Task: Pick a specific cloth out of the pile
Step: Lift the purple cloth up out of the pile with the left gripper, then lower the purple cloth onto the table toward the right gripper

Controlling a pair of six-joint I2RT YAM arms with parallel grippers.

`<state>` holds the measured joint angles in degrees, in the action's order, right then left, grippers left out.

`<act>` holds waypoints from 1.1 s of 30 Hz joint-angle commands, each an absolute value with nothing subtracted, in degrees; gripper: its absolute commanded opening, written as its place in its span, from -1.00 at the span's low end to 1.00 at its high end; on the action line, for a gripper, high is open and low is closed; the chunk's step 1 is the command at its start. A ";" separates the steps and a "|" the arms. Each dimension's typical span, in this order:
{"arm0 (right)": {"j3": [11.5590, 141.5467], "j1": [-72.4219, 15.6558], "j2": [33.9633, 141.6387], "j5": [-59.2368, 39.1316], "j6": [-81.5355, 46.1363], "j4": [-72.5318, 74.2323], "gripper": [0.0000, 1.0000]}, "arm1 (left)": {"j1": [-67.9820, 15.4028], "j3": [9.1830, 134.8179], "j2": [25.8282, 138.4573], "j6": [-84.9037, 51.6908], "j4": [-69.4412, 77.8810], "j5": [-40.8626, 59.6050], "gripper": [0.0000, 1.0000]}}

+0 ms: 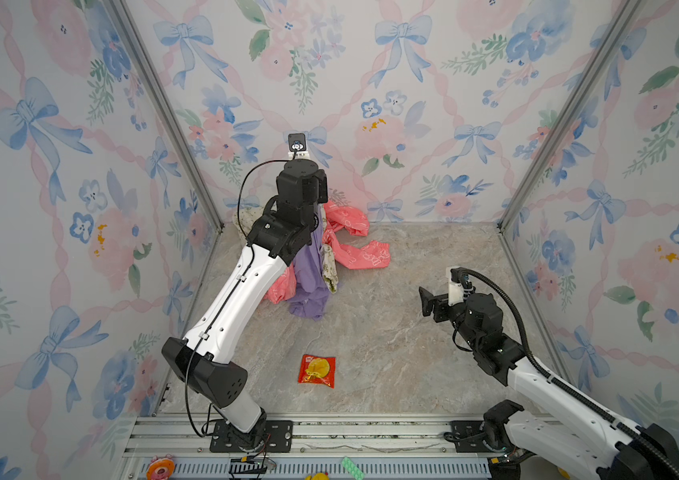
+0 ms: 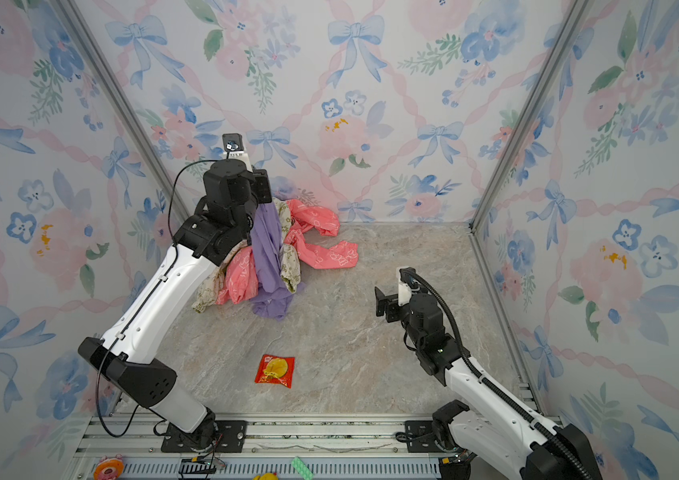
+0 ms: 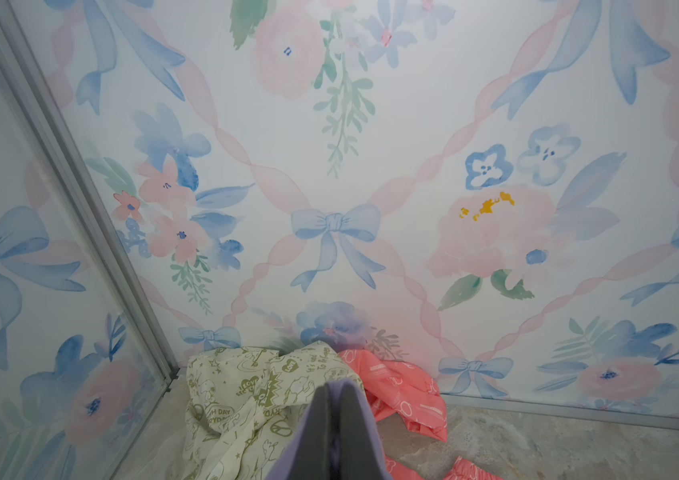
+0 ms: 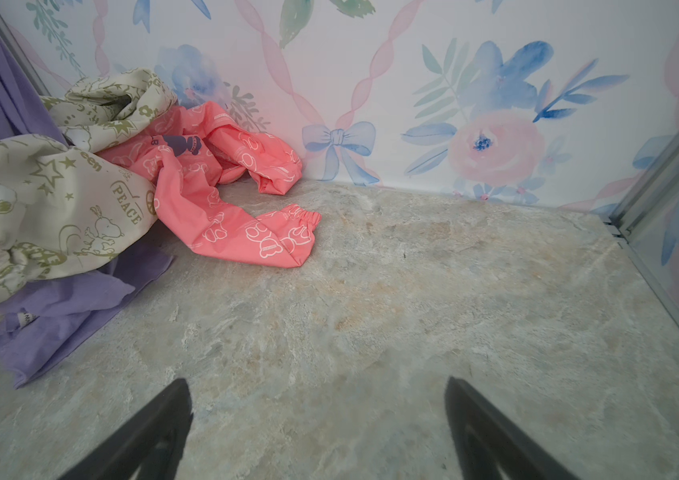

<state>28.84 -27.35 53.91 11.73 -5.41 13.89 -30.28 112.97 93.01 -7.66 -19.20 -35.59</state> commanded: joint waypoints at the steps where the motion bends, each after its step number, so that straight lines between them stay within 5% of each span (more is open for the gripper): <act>1: 28.56 -26.82 54.13 11.17 -6.09 14.14 0.94 | -33.30 116.89 91.84 -5.39 -14.92 -37.37 -1.00; 23: 25.79 -25.76 48.43 19.80 -7.50 14.11 0.94 | -49.22 108.98 105.45 -7.45 -14.59 -20.86 -0.98; 25: 24.85 -25.11 46.54 21.68 -8.14 14.13 0.94 | -51.47 108.27 108.08 -6.57 -14.59 -20.59 -0.84; 33: 20.81 -21.22 38.84 26.10 -12.53 13.97 0.94 | -54.50 106.06 112.52 -7.94 -14.50 -21.52 0.51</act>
